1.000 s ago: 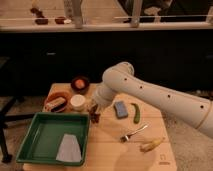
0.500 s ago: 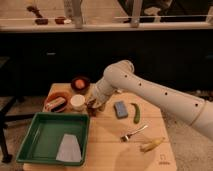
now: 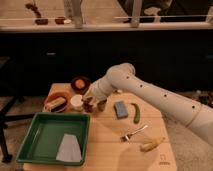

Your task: Place grapes in paper cup

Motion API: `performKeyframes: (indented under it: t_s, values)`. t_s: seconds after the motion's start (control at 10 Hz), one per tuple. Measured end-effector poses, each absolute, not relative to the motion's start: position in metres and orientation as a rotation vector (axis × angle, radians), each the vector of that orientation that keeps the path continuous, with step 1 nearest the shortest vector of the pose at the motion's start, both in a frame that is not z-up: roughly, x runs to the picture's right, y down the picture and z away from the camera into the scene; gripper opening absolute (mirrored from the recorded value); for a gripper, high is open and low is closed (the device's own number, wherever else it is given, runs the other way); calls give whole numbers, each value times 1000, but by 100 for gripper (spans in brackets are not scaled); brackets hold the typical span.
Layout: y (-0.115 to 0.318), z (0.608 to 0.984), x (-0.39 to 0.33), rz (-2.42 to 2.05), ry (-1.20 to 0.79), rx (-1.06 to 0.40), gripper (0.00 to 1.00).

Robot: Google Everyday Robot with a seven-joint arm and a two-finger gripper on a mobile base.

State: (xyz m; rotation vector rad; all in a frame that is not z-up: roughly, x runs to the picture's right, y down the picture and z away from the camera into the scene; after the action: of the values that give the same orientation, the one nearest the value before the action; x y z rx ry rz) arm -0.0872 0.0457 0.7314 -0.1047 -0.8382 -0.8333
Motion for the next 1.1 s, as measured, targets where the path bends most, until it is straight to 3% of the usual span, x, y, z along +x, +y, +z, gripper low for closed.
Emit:
performKeyframes:
  t_s: [1.1]
  values:
    - [5,764,-127,-828,-876,-50,0]
